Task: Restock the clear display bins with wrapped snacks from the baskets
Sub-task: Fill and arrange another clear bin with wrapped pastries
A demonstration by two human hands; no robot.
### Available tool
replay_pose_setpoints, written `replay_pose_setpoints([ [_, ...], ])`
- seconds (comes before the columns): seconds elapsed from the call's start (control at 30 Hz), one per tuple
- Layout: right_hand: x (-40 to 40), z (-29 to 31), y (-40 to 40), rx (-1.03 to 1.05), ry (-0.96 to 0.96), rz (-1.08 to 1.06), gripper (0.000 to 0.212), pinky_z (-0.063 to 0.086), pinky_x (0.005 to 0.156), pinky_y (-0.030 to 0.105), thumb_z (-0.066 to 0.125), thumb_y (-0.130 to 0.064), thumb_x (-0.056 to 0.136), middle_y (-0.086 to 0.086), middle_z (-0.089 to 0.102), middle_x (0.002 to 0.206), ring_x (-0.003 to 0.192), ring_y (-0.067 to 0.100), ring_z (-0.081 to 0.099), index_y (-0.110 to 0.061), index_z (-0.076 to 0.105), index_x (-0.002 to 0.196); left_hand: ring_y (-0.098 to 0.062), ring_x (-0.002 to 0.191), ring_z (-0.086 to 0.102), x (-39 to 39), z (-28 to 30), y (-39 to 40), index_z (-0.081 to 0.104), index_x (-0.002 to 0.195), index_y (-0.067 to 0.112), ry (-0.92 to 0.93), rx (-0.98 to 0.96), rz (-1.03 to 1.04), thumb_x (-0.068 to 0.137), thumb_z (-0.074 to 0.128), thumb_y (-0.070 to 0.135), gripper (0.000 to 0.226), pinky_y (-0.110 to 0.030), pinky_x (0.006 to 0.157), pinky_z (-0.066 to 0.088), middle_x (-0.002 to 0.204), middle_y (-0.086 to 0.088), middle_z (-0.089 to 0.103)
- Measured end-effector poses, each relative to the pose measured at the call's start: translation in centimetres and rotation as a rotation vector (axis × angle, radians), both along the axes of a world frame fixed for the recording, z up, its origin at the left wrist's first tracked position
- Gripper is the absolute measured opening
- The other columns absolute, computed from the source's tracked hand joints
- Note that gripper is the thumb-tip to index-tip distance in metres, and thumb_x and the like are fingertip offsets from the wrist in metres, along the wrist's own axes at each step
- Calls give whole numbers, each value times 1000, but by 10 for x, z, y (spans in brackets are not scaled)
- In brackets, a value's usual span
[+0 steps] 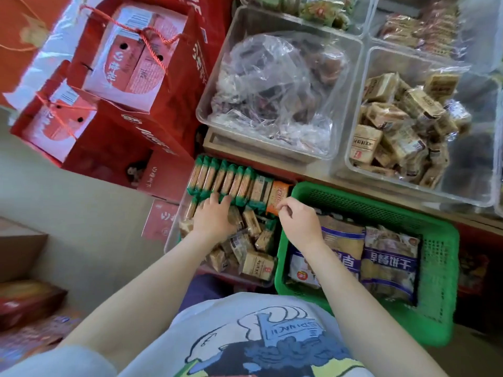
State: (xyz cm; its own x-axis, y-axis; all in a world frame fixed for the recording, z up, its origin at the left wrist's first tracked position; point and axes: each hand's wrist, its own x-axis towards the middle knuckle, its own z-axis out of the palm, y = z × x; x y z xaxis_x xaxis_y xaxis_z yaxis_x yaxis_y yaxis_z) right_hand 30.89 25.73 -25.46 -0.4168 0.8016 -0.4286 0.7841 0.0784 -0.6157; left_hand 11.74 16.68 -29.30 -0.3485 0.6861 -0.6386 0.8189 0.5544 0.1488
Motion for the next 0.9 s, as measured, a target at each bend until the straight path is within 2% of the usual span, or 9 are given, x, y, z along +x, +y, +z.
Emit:
replay_pose_setpoints([
  [0.17, -4, -8, -13, -86, -41, 13, 19, 30, 49, 26, 47, -18, 100, -7, 56, 64, 50, 9, 45, -21, 66, 102, -41, 134, 38, 2, -20, -10, 19, 151, 17, 91, 40, -141, 76, 79, 49, 101, -48, 106, 40, 152, -24, 23],
  [0.3, -11, -10, -16, -130, -38, 28, 20, 28, 44, 17, 47, -18, 100, -4, 59, 67, 48, 7, 44, -20, 67, 103, -40, 128, 42, 3, -18, -15, 20, 151, 18, 19, 93, -106, 78, 78, 26, 93, -42, 89, 51, 148, -23, 24],
  [0.43, -16, -8, -14, -143, -21, 16, 21, 29, 43, 16, 46, -19, 101, -2, 60, 66, 45, 6, 42, -22, 67, 102, -33, 124, 42, 2, -10, -19, 27, 149, 14, -25, 199, -11, 80, 72, 18, 83, -38, 96, 46, 133, -16, 44],
  [0.53, -20, -5, -8, -144, -9, -2, 22, 38, 47, 27, 46, -18, 101, 1, 66, 74, 50, 16, 51, -22, 67, 101, -30, 124, 46, -4, -4, -19, 34, 146, 14, -16, 246, 38, 85, 68, 21, 71, -37, 98, 45, 121, -9, 58],
  [0.63, -25, -5, -3, -142, 18, -18, 21, 51, 60, 41, 47, -18, 100, 5, 70, 82, 66, 30, 62, -22, 67, 99, -28, 118, 53, -5, 0, -16, 34, 143, 15, 28, 151, -1, 83, 70, 29, 71, -36, 91, 50, 119, -9, 59],
  [0.7, -27, -4, -1, -137, 29, -27, 21, 53, 63, 43, 47, -19, 100, 6, 70, 81, 68, 30, 63, -22, 68, 99, -27, 101, 61, -3, 0, -14, 31, 143, 16, 34, 59, -10, 84, 70, 38, 74, -35, 75, 52, 103, -6, 63],
  [0.77, -27, -4, 2, -134, 35, -35, 21, 52, 62, 40, 47, -19, 100, 6, 70, 82, 65, 27, 62, -22, 68, 99, -25, 82, 59, 0, 2, -11, 26, 145, 17, 53, -3, -63, 85, 71, 42, 79, -33, 64, 44, 84, -1, 61],
  [0.83, -25, -4, 2, -141, 32, -34, 21, 50, 59, 38, 47, -18, 100, 6, 70, 83, 62, 24, 59, -22, 68, 99, -20, 64, 52, 4, 3, -11, 27, 146, 15, 47, 2, -93, 88, 67, 23, 71, -29, 57, 39, 70, 3, 52],
  [0.9, -21, -5, 1, -153, 31, -38, 21, 46, 55, 36, 46, -17, 100, 7, 70, 84, 58, 21, 56, -22, 67, 98, -17, 57, 49, 6, 7, -12, 30, 145, 14, 0, 34, -96, 88, 57, 4, 63, -28, 45, 35, 67, 3, 48],
])
